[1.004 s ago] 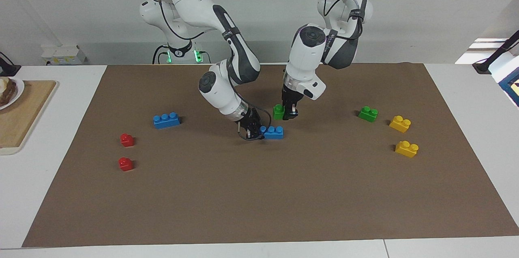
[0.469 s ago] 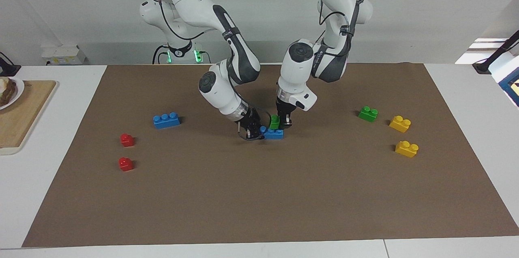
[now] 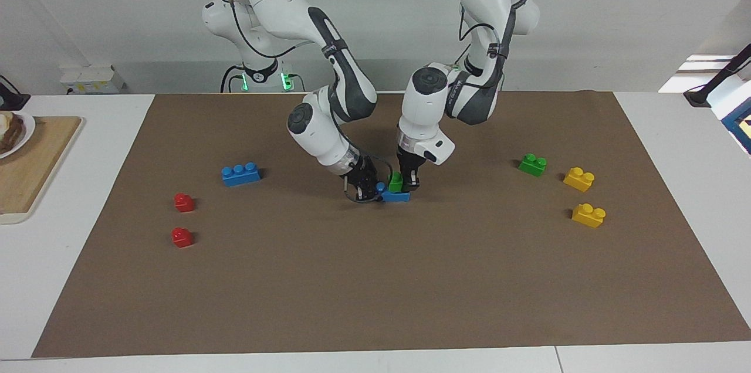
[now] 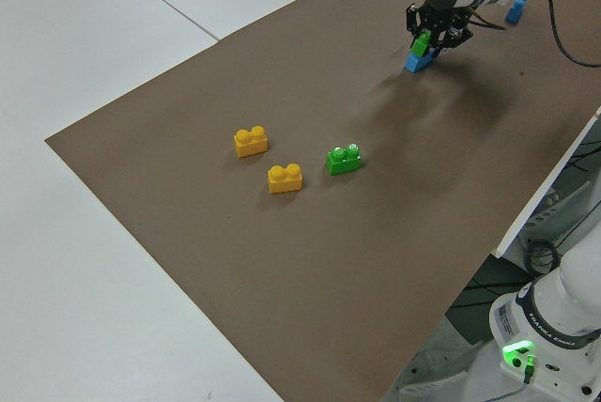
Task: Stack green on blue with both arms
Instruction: 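Press the green brick onto the blue brick end with the left gripper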
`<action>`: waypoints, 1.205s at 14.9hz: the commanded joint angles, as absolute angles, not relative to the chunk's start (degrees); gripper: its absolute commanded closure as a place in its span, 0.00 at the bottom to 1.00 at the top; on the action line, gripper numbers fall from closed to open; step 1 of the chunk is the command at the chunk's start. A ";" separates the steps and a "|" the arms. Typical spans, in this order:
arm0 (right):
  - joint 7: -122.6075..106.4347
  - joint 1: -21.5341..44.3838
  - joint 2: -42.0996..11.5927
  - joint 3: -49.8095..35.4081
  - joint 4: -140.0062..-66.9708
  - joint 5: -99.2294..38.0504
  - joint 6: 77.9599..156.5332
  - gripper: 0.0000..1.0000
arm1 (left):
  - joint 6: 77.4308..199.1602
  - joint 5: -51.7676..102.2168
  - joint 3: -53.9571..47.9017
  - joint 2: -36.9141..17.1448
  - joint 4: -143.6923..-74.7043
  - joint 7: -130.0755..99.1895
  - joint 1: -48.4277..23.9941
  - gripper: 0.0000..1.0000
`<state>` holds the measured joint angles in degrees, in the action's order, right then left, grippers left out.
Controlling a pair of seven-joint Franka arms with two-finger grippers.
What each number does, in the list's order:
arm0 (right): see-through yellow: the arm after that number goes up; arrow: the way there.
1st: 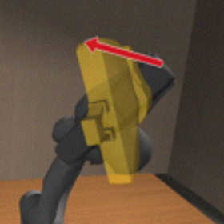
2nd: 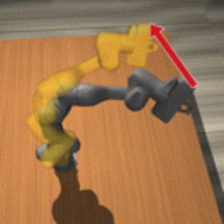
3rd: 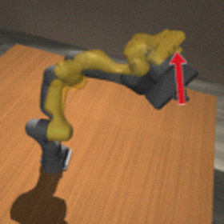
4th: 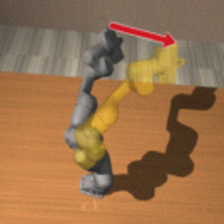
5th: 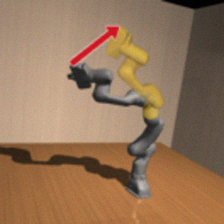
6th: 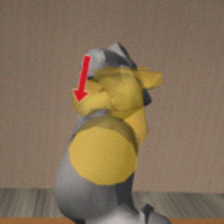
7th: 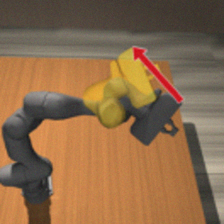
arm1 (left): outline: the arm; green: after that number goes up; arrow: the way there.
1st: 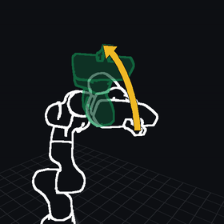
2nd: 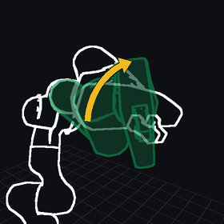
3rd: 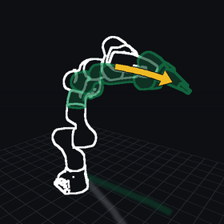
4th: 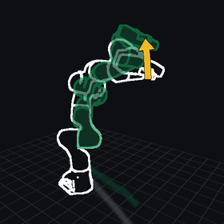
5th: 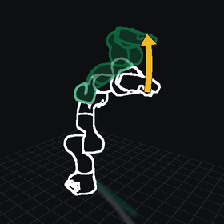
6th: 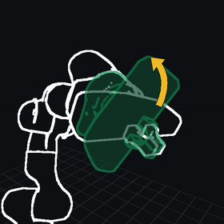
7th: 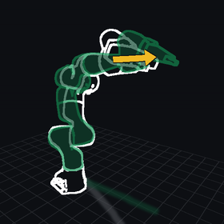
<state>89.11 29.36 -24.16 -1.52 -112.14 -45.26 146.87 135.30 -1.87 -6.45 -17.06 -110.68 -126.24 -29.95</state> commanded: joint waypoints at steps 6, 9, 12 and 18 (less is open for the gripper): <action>89.30 29.71 -24.35 -1.49 -113.82 -46.76 149.50 1.00 | 140.00 -4.04 -5.54 -20.56 -112.49 -127.27 -31.55 1.00; 89.30 29.71 -24.35 -1.49 -113.82 -46.76 149.50 1.00 | 142.73 -4.04 -5.54 -20.92 -114.26 -127.35 -31.73 1.00; 89.30 29.71 -24.35 -1.49 -113.82 -46.76 149.50 1.00 | 142.12 -4.04 -5.54 -20.92 -113.91 -127.18 -31.47 1.00; 89.47 29.53 -24.35 -1.49 -113.82 -46.76 149.50 1.00 | 133.97 -4.04 -5.62 -14.87 -112.94 -123.93 -29.54 0.00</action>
